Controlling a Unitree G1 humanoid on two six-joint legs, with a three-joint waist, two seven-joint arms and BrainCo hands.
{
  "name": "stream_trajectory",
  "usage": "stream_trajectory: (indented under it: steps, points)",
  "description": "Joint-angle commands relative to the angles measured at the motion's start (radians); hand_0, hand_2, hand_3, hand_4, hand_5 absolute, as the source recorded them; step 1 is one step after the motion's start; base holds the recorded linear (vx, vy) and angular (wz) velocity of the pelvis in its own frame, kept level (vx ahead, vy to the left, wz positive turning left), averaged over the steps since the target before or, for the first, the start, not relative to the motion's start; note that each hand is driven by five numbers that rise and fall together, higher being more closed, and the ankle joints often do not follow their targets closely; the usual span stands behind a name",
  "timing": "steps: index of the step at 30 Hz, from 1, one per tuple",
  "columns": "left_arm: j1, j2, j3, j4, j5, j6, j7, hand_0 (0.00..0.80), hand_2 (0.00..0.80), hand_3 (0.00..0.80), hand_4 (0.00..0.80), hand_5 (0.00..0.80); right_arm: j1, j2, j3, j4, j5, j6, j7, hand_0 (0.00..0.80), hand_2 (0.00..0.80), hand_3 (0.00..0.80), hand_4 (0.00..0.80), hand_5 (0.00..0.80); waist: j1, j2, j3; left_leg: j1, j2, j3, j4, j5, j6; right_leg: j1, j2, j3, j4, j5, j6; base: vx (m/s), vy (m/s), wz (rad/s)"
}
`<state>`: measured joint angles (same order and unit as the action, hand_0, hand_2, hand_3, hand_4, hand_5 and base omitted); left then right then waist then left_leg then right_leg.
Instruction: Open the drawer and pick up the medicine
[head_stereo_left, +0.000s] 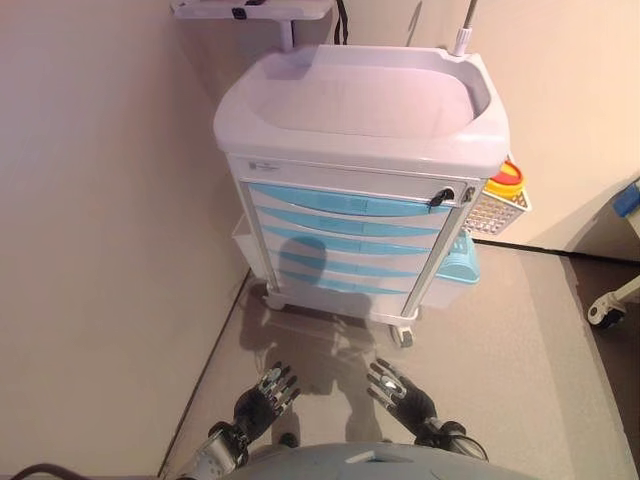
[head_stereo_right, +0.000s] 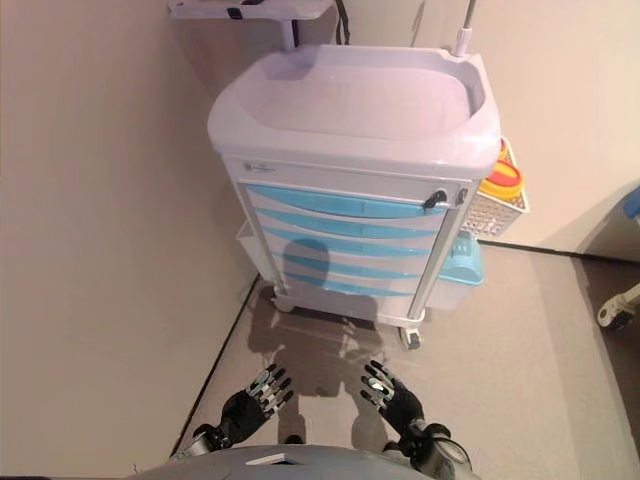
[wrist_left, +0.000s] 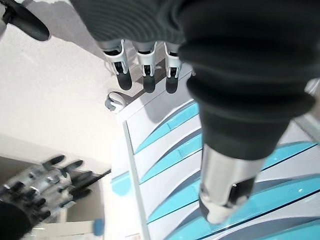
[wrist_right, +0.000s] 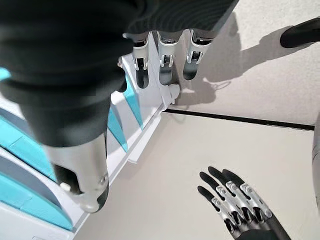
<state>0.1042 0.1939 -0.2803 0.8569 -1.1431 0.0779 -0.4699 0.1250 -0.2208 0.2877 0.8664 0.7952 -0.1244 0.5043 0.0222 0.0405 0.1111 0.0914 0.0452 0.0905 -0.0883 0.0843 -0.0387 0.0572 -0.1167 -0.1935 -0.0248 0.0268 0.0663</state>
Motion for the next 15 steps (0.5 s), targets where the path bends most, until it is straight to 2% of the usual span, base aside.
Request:
stream_trajectory:
  steps: [1,5,10,15]
  points:
    - [-0.089,-0.047,0.0,0.004,-0.085,-0.005,-0.056,0.0,0.0,0.0,0.0,0.0,-0.04,-0.01,0.013,-0.044,0.017,0.001,-0.005,0.0,0.0,0.0,0.0,0.0,-0.015,-0.017,0.113,-0.087,-0.036,-0.028,0.166,-0.095,0.011,-0.048,-0.091,-0.029,0.176,-0.057,0.026,0.033,0.134,-0.08]
    - [-0.115,-0.056,0.012,-0.028,-0.135,-0.018,-0.086,0.0,0.0,0.0,0.0,0.0,-0.028,-0.015,0.009,-0.085,0.016,0.006,-0.011,0.0,0.0,0.0,0.0,0.0,-0.032,-0.031,0.187,-0.179,-0.05,-0.006,0.312,-0.15,0.018,-0.119,-0.101,0.011,0.228,-0.057,0.024,0.01,0.101,-0.11]
    - [-0.155,-0.055,0.028,-0.064,-0.206,-0.003,-0.092,0.0,0.0,0.0,0.0,0.0,-0.02,-0.004,0.009,-0.124,0.024,-0.021,-0.026,0.0,0.0,0.0,0.0,0.0,-0.058,-0.061,0.257,-0.285,-0.046,0.022,0.42,-0.184,0.042,-0.257,-0.105,0.08,0.31,-0.041,0.042,-0.038,0.068,-0.18]
    - [-0.249,-0.047,0.039,-0.067,-0.252,-0.027,-0.083,0.0,0.0,0.0,0.0,0.0,-0.043,-0.002,0.007,-0.138,0.02,-0.028,-0.014,0.0,0.0,0.0,0.0,0.0,-0.09,-0.094,0.306,-0.384,-0.03,0.046,0.512,-0.21,0.059,-0.361,-0.094,0.142,0.353,-0.017,0.061,-0.047,0.03,-0.24]
